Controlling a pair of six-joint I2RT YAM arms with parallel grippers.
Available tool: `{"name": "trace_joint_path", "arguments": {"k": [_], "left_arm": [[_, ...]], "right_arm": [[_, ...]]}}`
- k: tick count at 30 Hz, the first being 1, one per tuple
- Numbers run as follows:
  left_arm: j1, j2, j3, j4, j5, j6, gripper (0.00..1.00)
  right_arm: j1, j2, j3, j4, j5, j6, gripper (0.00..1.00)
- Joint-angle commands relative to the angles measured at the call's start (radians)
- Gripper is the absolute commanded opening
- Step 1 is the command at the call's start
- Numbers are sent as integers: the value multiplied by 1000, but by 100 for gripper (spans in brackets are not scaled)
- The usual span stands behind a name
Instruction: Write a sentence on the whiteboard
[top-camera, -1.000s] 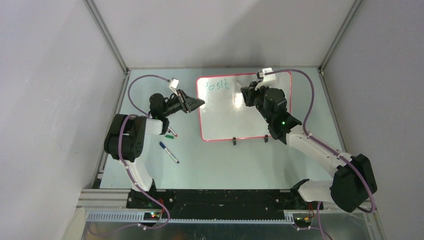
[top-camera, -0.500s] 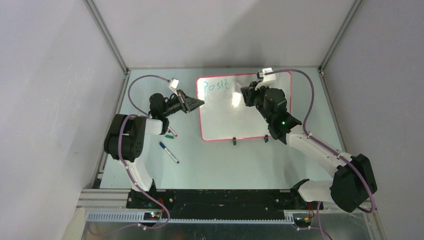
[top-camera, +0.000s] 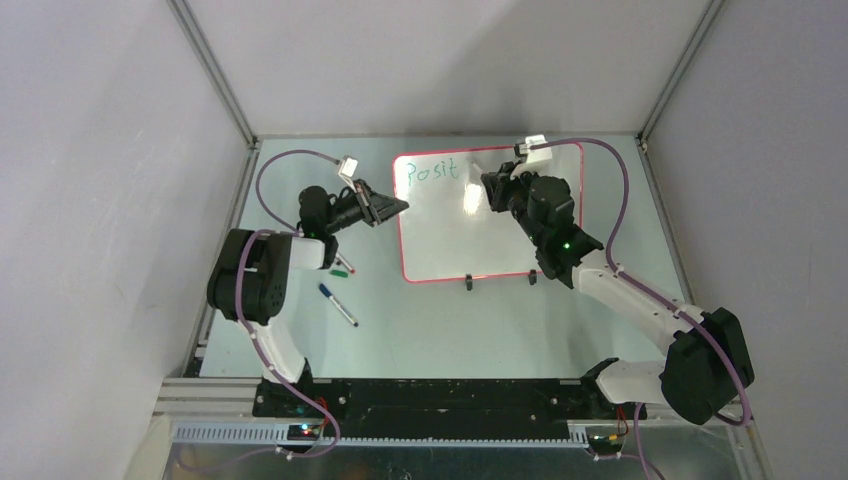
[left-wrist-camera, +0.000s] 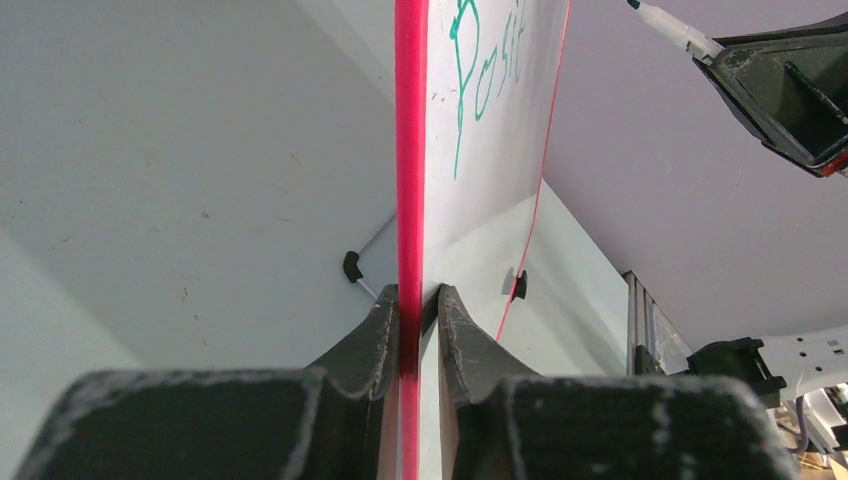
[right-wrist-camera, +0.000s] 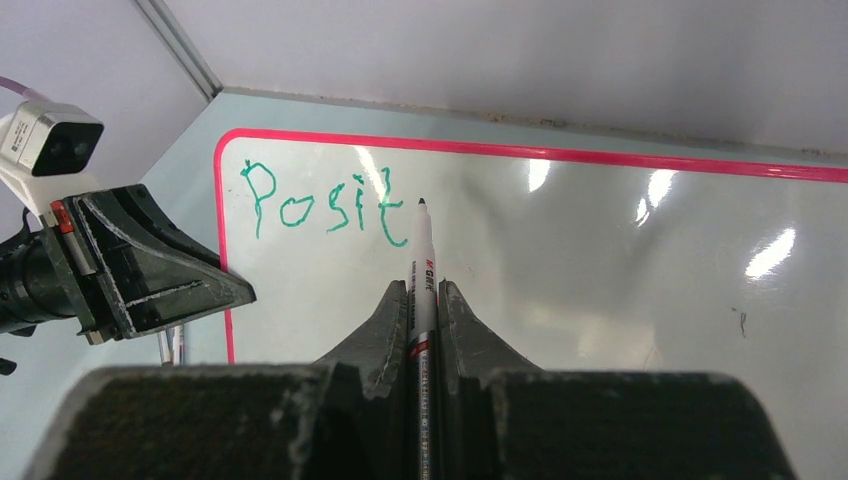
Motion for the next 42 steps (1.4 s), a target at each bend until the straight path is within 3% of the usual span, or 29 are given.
{"name": "trace_joint_path", "arguments": {"k": [1,8,22,27,32,42], "left_arm": [[-13,-52,22,-82,-28,101,0],[-22,-77,34,-197,-57,168,0],[-25,-60,46,-193,-48,154,0],[-26,-58,43,-183,-48,151,9],[-25,-56,46,-178,-44,147,1],[-25,-52,40,-155,-34,133,0]], "right_arm": [[6,-1,2,49,-6,8,0],[7,-1,2,53,-6,10,0],[11,-6,2,48,6,1,0],[26,11,39,-8,52,-14,0],[52,42,77,-34,74,-39,0],[84,80,123,-60,104,-62,0]]}}
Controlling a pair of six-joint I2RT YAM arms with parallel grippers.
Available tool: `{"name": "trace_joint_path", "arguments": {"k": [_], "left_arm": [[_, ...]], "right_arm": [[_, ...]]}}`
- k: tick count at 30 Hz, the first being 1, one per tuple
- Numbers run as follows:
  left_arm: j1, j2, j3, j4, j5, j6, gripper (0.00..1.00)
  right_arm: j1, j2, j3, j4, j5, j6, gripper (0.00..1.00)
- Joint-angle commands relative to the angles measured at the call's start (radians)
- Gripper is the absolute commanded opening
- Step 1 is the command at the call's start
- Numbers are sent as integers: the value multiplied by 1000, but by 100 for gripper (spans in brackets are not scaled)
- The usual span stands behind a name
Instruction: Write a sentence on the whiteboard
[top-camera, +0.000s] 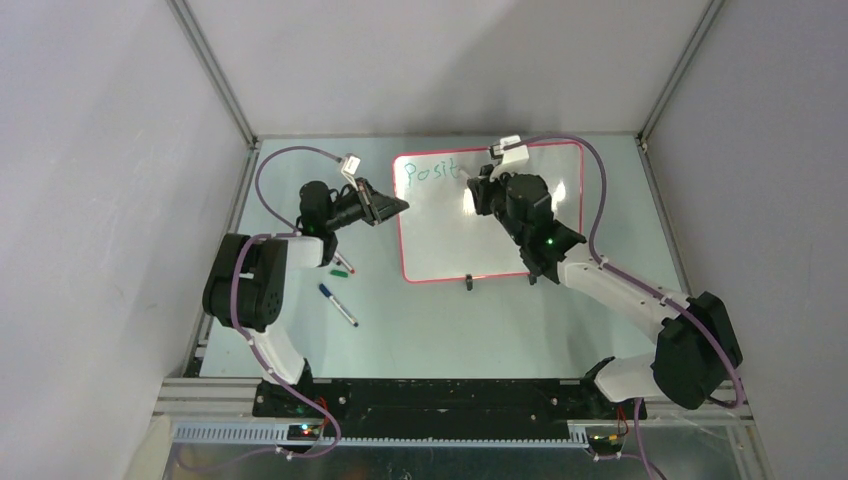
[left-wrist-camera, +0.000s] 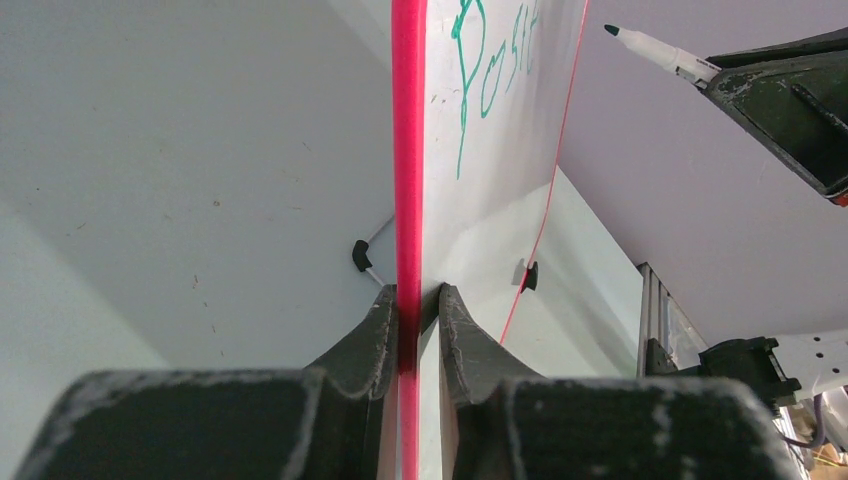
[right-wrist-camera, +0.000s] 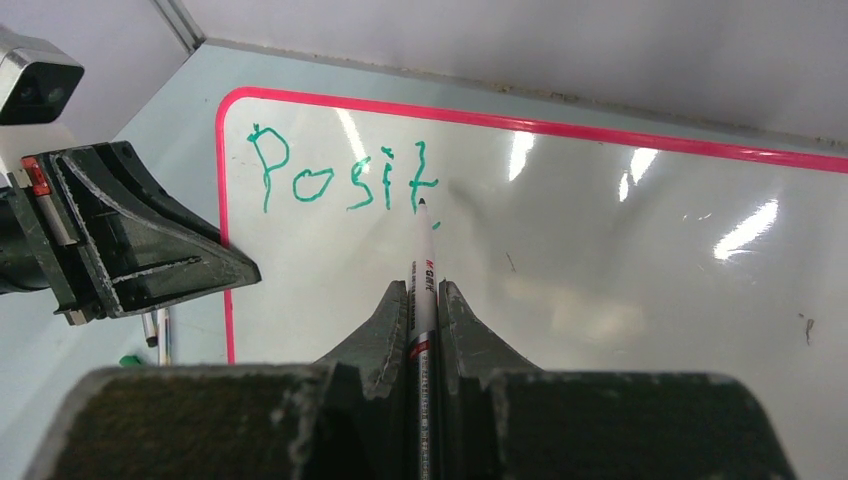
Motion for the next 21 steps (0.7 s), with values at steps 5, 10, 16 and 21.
{"name": "trace_joint_path", "arguments": {"k": [5,10,16,21], "left_arm": [[-17,3,16,29,-10,41,0],[-17,8,16,44,-6,33,0],[-17,8,14,51,-4,29,0],[-17,9,14,58,-2,24,0]], "right_arm": [[11,8,63,7,63,-16,0],[11,17,67,9,75,-6,0],[14,31,67,5,86,4,0],[15,40,67,11,66,11,0]]}}
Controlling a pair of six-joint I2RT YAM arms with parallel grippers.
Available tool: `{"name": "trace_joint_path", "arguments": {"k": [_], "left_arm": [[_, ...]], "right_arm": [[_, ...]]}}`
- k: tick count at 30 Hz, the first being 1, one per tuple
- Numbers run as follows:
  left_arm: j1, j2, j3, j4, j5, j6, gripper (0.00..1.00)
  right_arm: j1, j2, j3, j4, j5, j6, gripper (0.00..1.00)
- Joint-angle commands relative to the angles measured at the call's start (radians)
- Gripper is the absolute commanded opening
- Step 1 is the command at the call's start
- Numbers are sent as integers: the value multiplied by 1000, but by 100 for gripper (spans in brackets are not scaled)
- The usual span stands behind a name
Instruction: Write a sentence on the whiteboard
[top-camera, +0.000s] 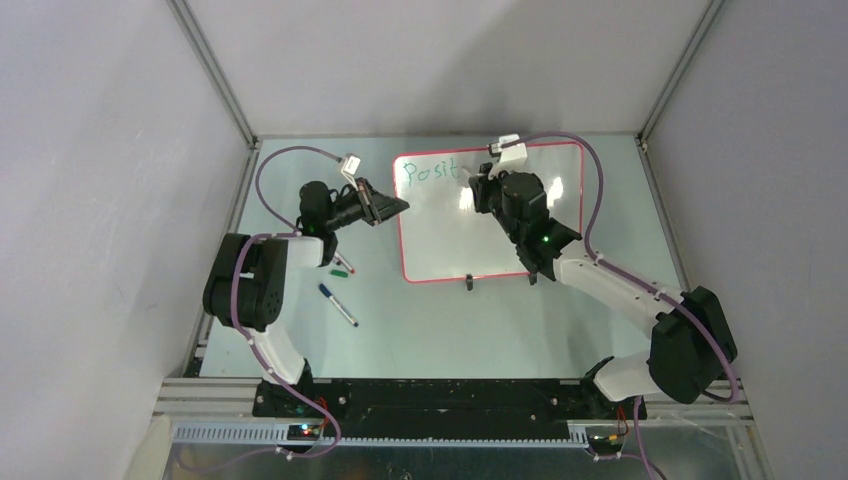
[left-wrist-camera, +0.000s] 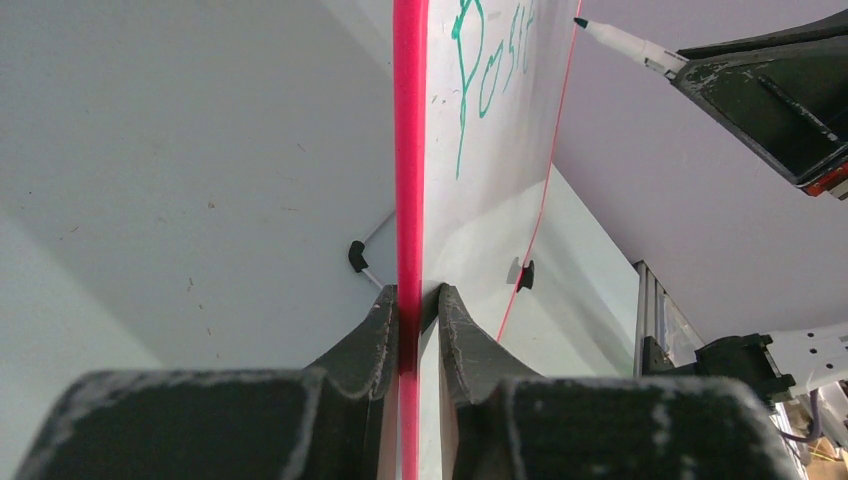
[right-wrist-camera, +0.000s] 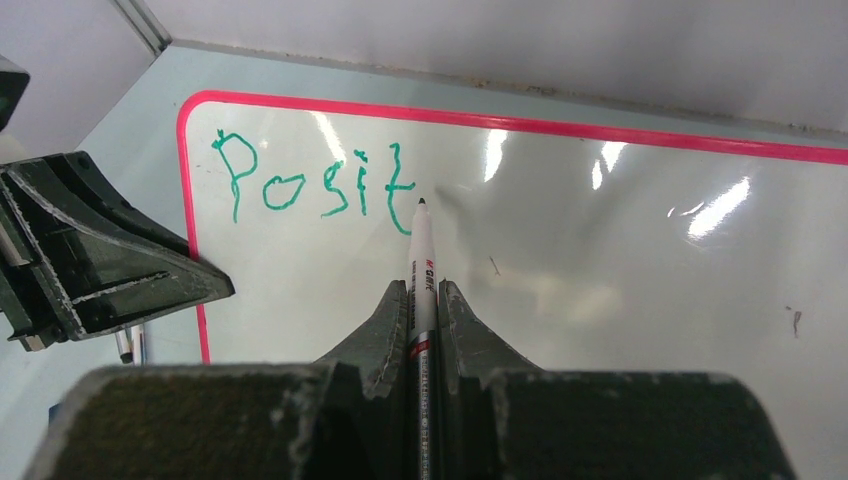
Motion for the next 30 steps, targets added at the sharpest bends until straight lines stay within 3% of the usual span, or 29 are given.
{"name": "trace_joint_path", "arguments": {"k": [1,30], "left_arm": [[-17,8,14,44,-11,33,0],[-16,-4,-3,74,-17,25,0]], "right_arm": [[5,11,46,18,2,12,0],[6,-17,5,60,2,15,0]]}}
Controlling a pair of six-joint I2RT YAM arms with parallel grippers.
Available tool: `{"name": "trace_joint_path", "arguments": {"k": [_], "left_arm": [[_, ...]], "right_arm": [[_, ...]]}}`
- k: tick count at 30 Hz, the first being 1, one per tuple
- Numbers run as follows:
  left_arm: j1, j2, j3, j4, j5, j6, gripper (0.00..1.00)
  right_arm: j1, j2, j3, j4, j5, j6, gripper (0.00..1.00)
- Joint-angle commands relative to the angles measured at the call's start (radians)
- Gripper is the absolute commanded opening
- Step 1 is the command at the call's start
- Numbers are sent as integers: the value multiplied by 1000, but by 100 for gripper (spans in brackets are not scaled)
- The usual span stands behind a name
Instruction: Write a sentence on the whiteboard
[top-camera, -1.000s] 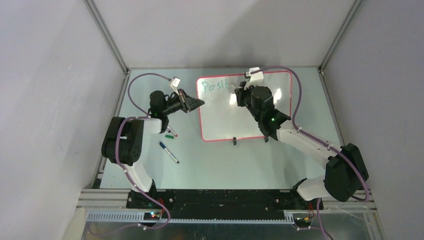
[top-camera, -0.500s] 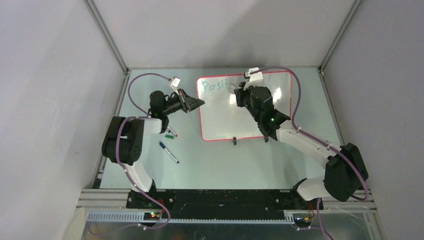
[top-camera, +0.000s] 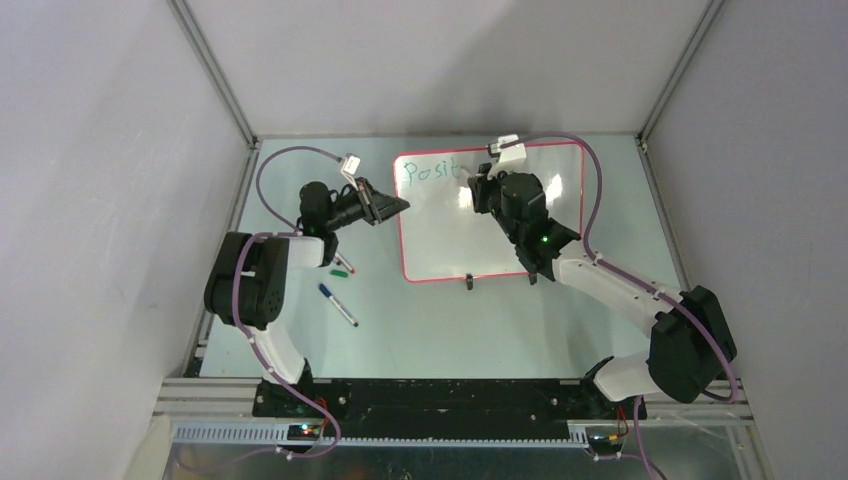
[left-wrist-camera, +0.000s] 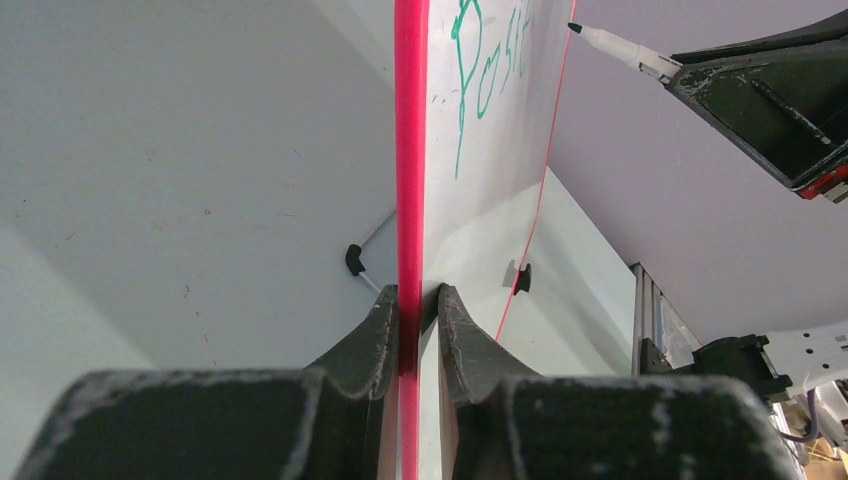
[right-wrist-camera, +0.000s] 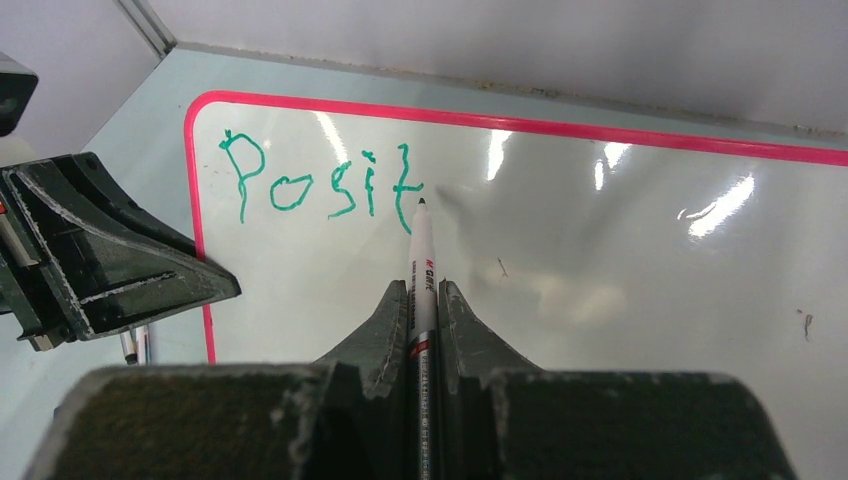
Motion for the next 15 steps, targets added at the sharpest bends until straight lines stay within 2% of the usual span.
{"name": "trace_joint_path", "arguments": {"k": [1,15], "left_arm": [[-14,-18,-3,36,-21,42,0],[-13,-27,-13,43,-28,45,0]], "right_arm": [[1,-29,4,55,-1,10,0],[2,-58,-3,63,-8,21,0]]}}
